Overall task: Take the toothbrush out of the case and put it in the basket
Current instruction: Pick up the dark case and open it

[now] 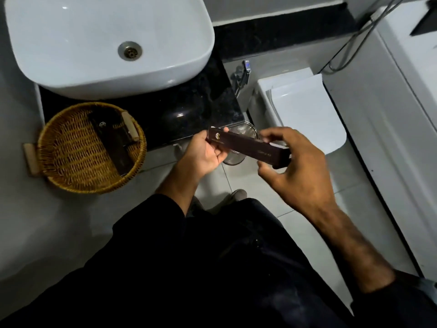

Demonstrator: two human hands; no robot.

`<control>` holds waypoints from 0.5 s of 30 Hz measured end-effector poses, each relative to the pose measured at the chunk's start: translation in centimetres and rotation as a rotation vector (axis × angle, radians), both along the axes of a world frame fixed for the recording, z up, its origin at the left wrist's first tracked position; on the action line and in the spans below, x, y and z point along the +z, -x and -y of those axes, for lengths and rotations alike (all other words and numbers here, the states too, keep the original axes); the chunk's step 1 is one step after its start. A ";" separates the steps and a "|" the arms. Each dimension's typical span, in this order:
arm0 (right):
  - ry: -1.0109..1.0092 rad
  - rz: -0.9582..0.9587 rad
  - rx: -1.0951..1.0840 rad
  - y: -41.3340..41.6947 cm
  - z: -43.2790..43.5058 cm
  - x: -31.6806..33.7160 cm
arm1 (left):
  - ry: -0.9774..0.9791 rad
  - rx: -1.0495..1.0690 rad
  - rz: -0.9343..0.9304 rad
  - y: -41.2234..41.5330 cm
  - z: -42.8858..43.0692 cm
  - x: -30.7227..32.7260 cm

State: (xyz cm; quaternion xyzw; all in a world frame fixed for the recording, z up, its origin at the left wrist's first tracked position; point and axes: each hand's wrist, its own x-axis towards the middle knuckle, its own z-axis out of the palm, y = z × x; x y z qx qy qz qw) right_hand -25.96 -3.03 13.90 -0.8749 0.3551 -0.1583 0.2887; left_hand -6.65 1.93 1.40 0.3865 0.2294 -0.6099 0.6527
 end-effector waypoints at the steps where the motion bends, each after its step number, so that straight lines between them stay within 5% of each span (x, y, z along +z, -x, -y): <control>1: -0.018 0.024 0.003 0.3 0.0 0.6 | 0.004 -0.003 -0.009 0.3 -0.3 0.1; 15: 0.076 0.217 0.268 1.1 -3.4 5.3 | -0.122 0.127 0.042 6.5 -3.3 3.5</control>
